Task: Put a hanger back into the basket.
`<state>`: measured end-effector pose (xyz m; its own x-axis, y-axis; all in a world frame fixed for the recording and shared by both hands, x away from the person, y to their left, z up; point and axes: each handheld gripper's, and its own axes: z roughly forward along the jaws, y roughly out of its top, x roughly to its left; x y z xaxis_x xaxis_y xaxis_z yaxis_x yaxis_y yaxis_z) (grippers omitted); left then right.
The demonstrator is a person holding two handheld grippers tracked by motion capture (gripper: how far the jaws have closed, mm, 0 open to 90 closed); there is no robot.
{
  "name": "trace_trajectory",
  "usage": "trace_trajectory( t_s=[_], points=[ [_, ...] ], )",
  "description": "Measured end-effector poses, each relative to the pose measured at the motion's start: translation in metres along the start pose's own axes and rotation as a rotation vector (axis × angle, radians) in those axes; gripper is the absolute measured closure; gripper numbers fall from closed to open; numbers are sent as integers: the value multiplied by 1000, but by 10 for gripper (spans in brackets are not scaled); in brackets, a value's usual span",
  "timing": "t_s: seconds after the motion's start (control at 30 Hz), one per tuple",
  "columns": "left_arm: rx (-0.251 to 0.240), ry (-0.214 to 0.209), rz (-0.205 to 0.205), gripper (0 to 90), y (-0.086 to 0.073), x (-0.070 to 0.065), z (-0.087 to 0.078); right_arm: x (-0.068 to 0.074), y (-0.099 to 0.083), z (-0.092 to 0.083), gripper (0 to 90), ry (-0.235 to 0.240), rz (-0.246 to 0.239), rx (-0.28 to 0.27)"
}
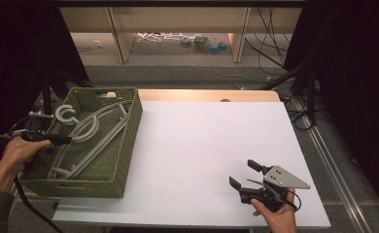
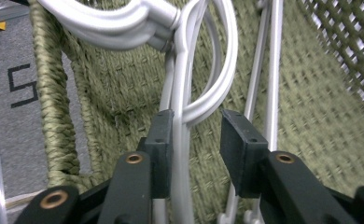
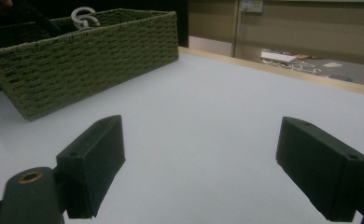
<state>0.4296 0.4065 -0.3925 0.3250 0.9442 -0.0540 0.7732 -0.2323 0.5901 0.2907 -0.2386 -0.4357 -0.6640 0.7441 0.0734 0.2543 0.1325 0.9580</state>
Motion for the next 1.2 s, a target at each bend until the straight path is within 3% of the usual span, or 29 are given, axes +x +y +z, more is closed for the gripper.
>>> trace_trajectory(
  t_s=[0.23, 0.43, 0.6, 0.77, 1.0, 1.07, 1.2],
  points=[
    [-86, 1, -34, 508, 5, -13, -16, 0, 0, 0, 162, 0, -1, -1],
    [-198, -20, -75, 430, 9, -25, -42, 0, 0, 0, 161, -1, -1, -2],
    [-288, -34, -62, 393, 11, -44, -61, 0, 0, 0, 161, 1, -1, 0],
    [-361, -67, -46, 342, 11, -74, -68, 0, 0, 0, 162, 0, -3, -2],
    [-471, -150, -37, 265, 9, -108, -68, 0, 0, 0, 162, 2, -3, -3],
    [-502, -163, -34, 248, 7, -117, -66, 0, 0, -1, 161, -12, -7, 9],
    [-532, -163, 13, 216, 1, -135, -62, -1, 0, -1, 160, -9, -7, 14]
  ],
)
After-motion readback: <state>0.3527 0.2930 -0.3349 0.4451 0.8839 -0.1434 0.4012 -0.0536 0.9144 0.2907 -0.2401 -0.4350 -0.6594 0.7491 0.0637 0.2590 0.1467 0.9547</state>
